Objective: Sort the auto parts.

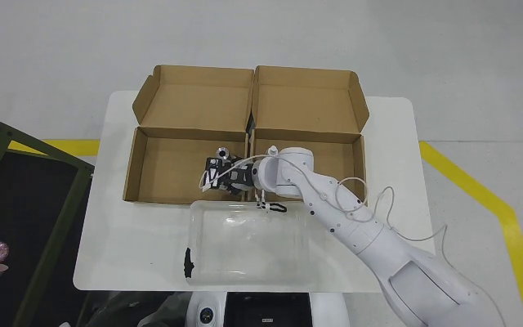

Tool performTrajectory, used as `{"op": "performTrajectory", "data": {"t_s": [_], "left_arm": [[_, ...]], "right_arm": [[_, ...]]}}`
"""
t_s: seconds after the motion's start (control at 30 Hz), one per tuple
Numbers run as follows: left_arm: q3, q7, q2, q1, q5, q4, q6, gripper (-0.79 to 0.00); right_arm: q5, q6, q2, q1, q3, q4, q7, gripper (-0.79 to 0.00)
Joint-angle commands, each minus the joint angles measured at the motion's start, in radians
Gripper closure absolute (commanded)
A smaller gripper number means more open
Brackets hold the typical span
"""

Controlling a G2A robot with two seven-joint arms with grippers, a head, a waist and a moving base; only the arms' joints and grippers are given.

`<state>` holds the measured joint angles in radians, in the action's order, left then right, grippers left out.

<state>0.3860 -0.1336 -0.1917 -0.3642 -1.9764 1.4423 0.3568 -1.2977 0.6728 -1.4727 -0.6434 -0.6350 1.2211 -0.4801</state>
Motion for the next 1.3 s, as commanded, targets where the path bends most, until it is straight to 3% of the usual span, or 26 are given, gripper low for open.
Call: {"op": "performTrajectory", "data": {"t_s": [0.0, 0.6, 0.97, 1.13, 1.27], "left_arm": [[0.000, 0.000, 0.000, 0.000, 0.000, 0.000, 0.000, -0.785], [0.000, 0.000, 0.000, 0.000, 0.000, 0.000, 0.000, -0.785], [0.000, 0.000, 0.000, 0.000, 0.000, 0.000, 0.000, -0.785], [0.000, 0.000, 0.000, 0.000, 0.000, 0.000, 0.000, -0.785], [0.000, 0.000, 0.000, 0.000, 0.000, 0.000, 0.000, -0.785]], "right_arm": [[0.002, 0.004, -0.001, -0.001, -0.001, 0.000, 0.002, -0.363], [0.007, 0.015, 0.027, -0.050, -0.122, 0.222, 0.040, -0.376], [-0.058, 0.035, 0.096, -0.276, -0.307, 0.507, 0.066, -0.391], [-0.097, 0.055, 0.126, -0.388, -0.402, 0.615, 0.089, -0.456], [-0.122, 0.075, 0.147, -0.468, -0.477, 0.687, 0.111, -0.456]]}}
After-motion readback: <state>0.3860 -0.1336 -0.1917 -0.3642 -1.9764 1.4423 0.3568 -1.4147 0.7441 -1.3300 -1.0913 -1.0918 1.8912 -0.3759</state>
